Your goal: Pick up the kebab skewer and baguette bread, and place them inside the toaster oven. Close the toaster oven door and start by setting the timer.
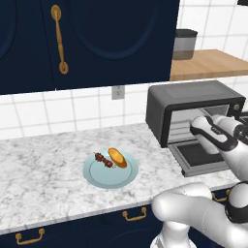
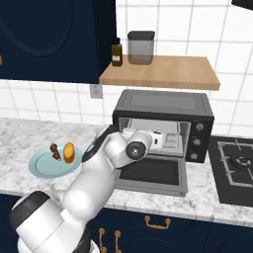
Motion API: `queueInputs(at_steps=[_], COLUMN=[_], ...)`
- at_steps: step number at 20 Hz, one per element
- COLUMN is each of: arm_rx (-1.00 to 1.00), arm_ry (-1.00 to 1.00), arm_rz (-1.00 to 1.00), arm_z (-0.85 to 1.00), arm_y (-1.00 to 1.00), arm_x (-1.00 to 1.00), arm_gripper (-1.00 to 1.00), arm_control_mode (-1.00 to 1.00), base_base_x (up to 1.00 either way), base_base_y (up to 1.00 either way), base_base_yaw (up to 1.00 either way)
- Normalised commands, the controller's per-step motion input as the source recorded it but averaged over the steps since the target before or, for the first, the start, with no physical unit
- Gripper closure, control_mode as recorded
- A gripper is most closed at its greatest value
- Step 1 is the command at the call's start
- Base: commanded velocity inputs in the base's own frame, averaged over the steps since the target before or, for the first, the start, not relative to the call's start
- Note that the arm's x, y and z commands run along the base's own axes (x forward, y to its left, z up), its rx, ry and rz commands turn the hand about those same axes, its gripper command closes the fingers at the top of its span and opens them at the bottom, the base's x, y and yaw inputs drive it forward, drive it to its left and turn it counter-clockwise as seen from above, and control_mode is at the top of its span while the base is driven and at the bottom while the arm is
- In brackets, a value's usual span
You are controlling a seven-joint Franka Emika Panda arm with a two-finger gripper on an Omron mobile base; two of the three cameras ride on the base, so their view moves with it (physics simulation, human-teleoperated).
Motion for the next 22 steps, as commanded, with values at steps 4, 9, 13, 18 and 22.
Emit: queueInputs(at_steps=[4,9,13,18,22], arm_rx=[0.02,0.0,0.0,0.0,0.0], arm_ry=[0.0,0.0,0.0,0.0,0.01], arm_rz=[0.0,0.0,0.0,0.0,0.0], arm_z=[-0.04,-0.15,-0.22,0.0,-0.1], arm_y=[-0.01,0.0,0.0,0.0,0.0], arm_x=[0.37,0.22,0.18,0.27,0.36], arm_gripper=[-1.0,-1.0,-1.0,-1.0,-1.0], arm_control_mode=[-1.0,-1.0,-1.0,-1.0,-1.0], base_base_x=[0.0,0.0,0.0,0.0,0.0], base_base_y=[0.0,0.0,0.0,0.0,0.0], base_base_yaw=[0.0,0.0,0.0,0.0,0.0])
